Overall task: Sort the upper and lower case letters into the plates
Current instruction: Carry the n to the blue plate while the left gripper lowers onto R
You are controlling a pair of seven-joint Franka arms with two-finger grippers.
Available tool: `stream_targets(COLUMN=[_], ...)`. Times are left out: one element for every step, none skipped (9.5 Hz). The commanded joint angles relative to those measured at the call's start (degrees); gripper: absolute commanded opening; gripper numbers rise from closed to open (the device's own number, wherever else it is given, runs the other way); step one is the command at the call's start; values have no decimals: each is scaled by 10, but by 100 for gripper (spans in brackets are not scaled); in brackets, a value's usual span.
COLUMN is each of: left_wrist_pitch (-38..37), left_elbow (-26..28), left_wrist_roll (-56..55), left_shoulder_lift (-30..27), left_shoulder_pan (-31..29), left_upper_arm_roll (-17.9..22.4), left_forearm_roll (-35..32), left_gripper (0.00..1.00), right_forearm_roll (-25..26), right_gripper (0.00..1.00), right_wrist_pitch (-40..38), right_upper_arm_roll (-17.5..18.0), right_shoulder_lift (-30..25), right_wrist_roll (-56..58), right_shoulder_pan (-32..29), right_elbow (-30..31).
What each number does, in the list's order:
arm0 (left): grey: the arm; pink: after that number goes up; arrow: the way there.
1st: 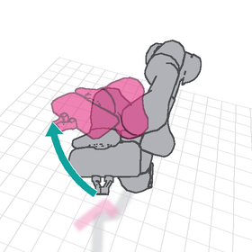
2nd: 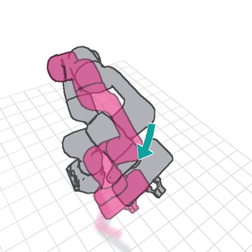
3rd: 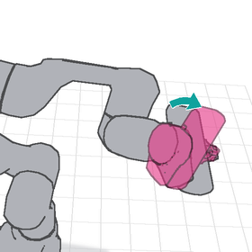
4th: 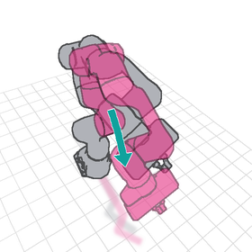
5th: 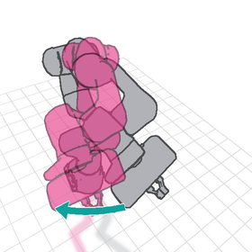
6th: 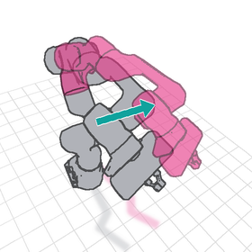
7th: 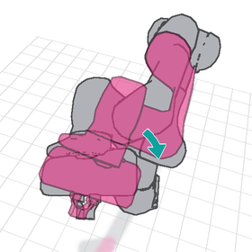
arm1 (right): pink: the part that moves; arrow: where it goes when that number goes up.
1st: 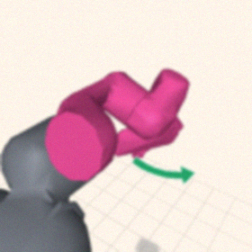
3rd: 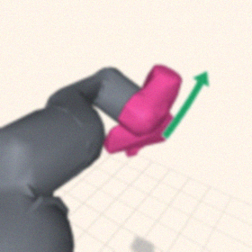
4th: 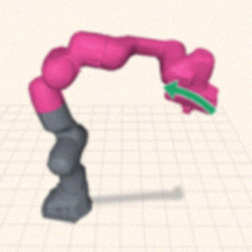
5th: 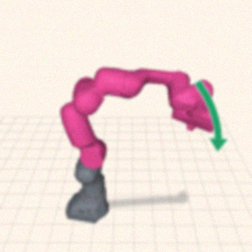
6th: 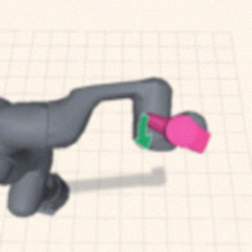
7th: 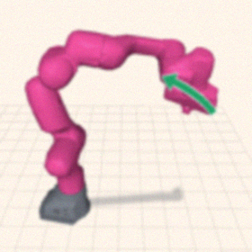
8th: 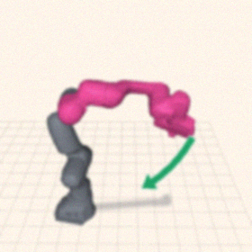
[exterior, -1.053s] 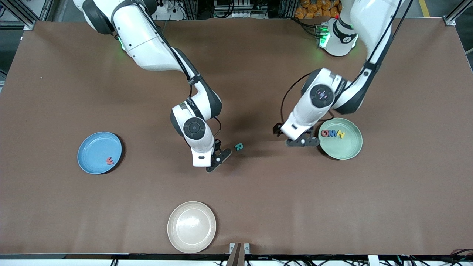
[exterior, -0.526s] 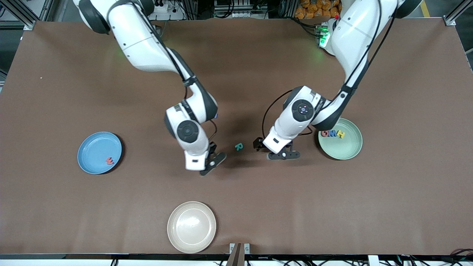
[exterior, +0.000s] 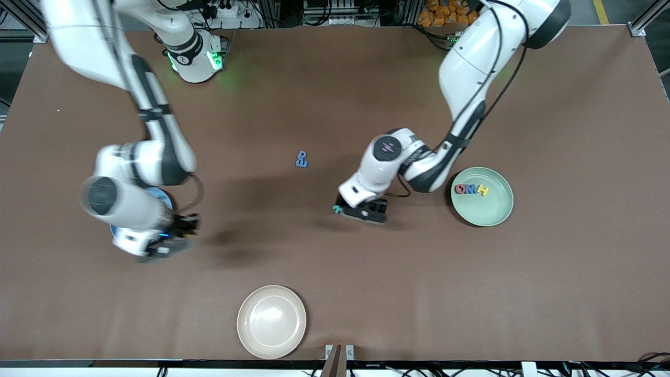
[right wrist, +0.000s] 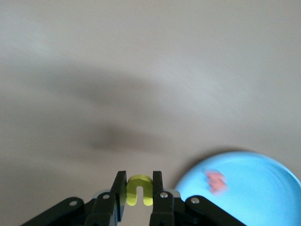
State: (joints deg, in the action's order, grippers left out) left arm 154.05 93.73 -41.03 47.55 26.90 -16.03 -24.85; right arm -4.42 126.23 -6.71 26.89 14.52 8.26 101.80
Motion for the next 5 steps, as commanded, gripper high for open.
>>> stream_targets(left_wrist_pitch=[1, 1, 1, 2, 2], left_elbow=[-16, -15, -14, -14, -13], left_wrist_roll=[-1, 3, 24, 51, 80], left_shoulder_lift=[9, 9, 11, 14, 13], left_shoulder_pan=[30, 36, 38, 38, 38], left_upper_arm_roll=[8, 7, 5, 5, 5], left_forearm_roll=[-96, -128, -138, -139, -139], left_gripper=[100, 100, 100, 100, 100], right_forearm_roll=[-2, -2, -2, -2, -2], right_gripper=[0, 0, 34, 99, 100], right_wrist_pitch=[-9, -7, -7, -7, -9], right_upper_arm_roll=[14, 14, 14, 14, 15], right_shoulder_lift=[-26, -22, -17, -17, -19], right_wrist_roll=[31, 67, 76, 69, 69], right_shoulder_pan=[-95, -135, -151, -149, -146], right_elbow=[55, 60, 60, 60, 60])
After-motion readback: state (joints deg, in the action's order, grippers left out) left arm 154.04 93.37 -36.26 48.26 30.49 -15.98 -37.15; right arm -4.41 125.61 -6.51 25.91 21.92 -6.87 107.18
